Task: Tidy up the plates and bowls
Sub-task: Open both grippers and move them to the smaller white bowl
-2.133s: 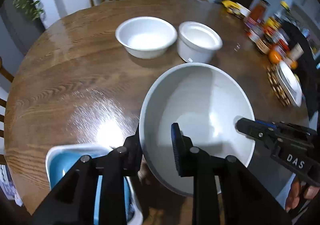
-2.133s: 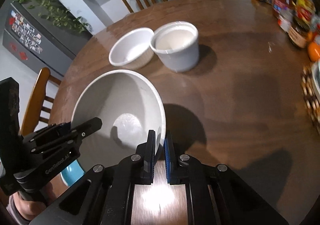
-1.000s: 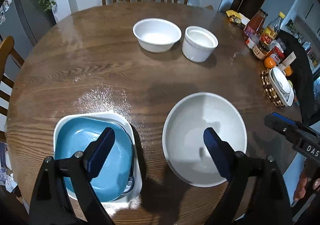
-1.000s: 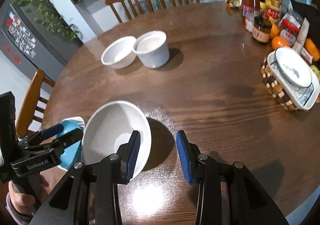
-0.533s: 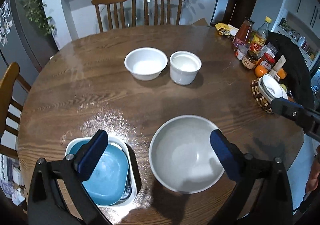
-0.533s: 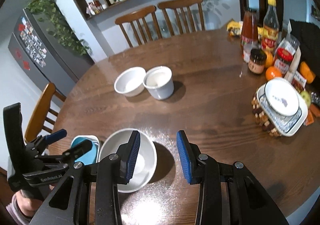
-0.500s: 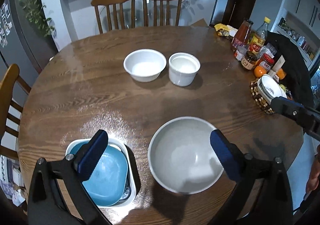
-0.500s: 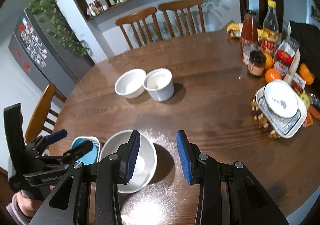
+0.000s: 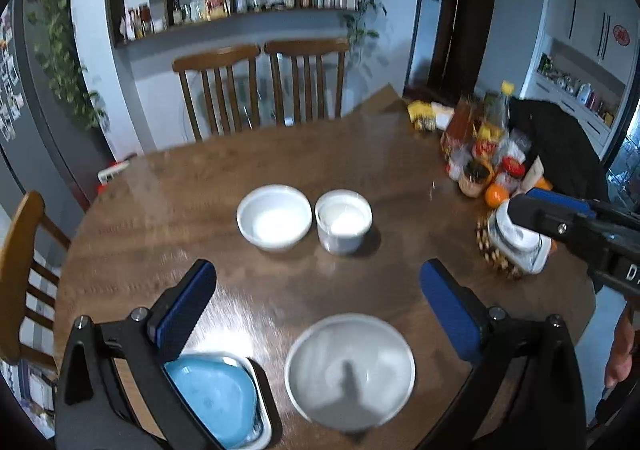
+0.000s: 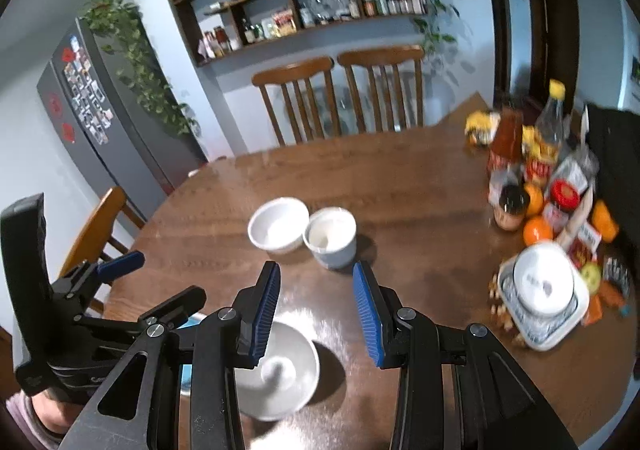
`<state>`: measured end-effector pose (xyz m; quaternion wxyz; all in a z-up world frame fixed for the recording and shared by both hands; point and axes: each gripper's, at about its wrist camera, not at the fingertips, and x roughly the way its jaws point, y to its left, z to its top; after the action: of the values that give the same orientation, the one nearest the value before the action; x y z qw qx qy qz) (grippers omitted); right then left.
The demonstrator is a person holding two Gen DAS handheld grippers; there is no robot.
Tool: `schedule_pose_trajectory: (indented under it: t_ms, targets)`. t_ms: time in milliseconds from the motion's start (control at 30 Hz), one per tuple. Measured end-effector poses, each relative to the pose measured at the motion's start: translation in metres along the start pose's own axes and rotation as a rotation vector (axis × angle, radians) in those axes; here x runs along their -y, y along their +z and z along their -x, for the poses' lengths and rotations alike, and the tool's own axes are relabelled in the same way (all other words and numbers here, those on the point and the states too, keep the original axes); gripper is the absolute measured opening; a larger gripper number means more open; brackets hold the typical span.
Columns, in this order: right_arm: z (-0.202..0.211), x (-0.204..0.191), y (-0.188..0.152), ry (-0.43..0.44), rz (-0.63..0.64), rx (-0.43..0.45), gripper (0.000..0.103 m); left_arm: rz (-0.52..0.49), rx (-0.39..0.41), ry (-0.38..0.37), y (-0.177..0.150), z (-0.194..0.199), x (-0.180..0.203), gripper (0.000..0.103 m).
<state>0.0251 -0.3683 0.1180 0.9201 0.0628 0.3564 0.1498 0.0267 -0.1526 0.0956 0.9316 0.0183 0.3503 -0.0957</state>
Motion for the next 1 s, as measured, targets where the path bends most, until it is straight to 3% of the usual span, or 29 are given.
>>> schedule_pose_trajectory:
  t_ms: [200, 367, 800, 1000]
  targets:
    - [-0.005, -0.007, 0.031, 0.006, 0.027, 0.032, 0.039, 0.000, 0.070, 0.056, 0.029, 0.002, -0.009, 0.102]
    - [-0.023, -0.013, 0.049, 0.017, 0.039, 0.020, 0.039, 0.021, 0.073, 0.103, 0.041, -0.009, -0.023, 0.102]
    - [-0.117, -0.016, 0.039, 0.057, 0.032, -0.177, 0.039, 0.165, -0.139, 0.131, 0.024, -0.095, -0.076, 0.102]
    - [-0.165, -0.014, 0.039, 0.063, 0.048, -0.263, 0.039, 0.187, -0.208, 0.171, 0.015, -0.140, -0.086, 0.102]
